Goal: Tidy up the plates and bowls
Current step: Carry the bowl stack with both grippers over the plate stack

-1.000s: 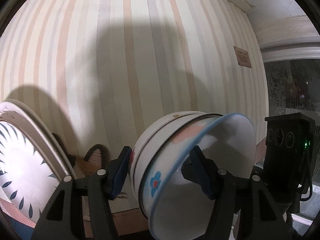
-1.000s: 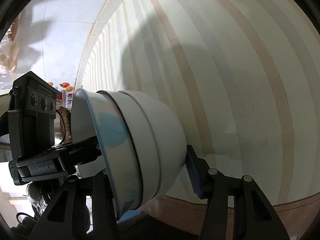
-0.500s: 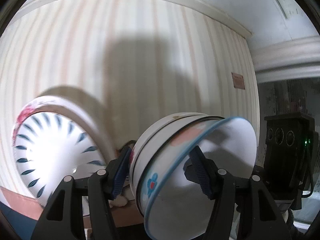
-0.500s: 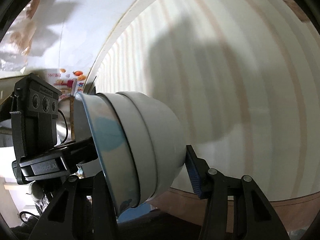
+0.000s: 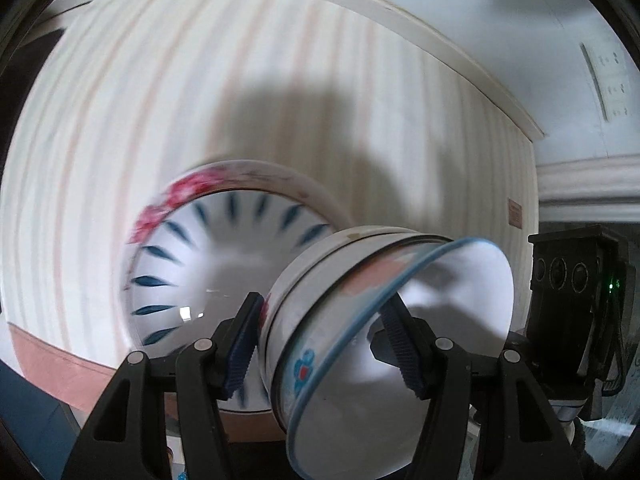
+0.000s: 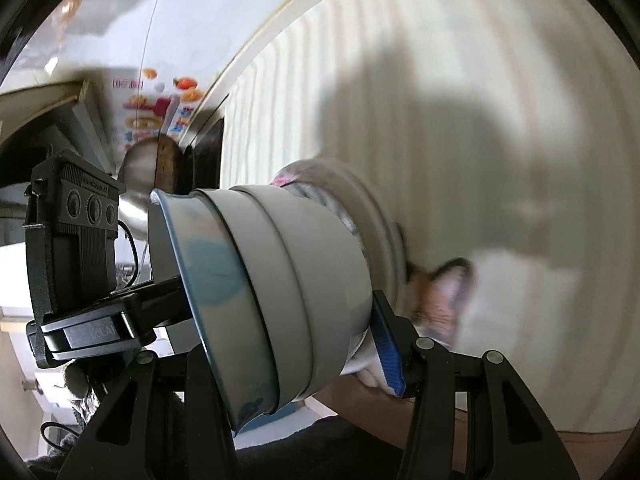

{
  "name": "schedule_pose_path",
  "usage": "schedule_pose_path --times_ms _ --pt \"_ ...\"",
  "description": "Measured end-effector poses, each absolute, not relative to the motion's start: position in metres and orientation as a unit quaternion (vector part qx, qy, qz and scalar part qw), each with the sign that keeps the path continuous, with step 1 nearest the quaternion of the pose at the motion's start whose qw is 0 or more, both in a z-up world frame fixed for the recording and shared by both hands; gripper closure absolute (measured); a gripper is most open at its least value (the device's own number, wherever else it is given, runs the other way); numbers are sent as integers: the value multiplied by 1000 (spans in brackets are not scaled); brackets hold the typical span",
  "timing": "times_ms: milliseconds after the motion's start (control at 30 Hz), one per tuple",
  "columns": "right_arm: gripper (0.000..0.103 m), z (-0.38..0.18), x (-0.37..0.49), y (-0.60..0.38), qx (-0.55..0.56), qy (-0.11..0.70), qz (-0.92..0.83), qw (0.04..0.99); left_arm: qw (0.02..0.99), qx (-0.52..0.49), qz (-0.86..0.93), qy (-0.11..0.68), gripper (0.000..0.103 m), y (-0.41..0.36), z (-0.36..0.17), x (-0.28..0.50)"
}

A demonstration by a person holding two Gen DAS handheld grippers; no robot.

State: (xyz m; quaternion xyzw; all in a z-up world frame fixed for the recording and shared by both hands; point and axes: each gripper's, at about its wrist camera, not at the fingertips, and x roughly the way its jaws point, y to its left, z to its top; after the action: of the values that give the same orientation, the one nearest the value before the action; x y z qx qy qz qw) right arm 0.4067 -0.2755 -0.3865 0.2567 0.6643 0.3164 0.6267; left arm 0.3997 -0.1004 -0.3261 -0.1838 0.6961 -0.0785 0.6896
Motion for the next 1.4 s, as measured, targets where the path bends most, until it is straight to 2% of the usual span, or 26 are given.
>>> schedule_pose_path --times_ms 433,1400 --pt "51 -409 409 -213 227 682 341 605 687 -210 -50 694 45 -48 -340 391" --pt "51 -429 411 -196 210 695 320 608 679 -211 -44 702 45 -39 -358 393"
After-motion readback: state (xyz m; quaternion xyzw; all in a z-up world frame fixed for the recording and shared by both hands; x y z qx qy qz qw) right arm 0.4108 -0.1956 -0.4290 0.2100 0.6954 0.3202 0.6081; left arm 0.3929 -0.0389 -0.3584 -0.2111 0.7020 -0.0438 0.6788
